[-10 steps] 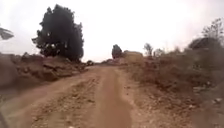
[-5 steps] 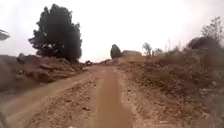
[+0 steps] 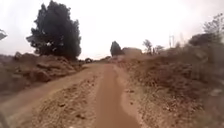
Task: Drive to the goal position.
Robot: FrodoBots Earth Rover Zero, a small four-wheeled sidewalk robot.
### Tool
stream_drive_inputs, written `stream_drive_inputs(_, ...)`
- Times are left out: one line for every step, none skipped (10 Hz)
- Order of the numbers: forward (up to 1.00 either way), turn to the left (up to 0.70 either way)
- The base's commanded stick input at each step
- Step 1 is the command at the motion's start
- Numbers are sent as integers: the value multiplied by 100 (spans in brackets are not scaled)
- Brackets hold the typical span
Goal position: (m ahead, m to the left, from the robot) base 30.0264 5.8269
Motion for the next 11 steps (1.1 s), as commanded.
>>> stream_drive_inputs(50, 0)
stream_drive_inputs(50, 0)
stream_drive_inputs(50, 0)
stream_drive_inputs(50, 0)
stream_drive_inputs(50, 0)
stream_drive_inputs(50, 0)
stream_drive_inputs(50, 0)
stream_drive_inputs(50, 0)
stream_drive_inputs(50, 0)
stream_drive_inputs(50, 0)
stream_drive_inputs(50, 0)
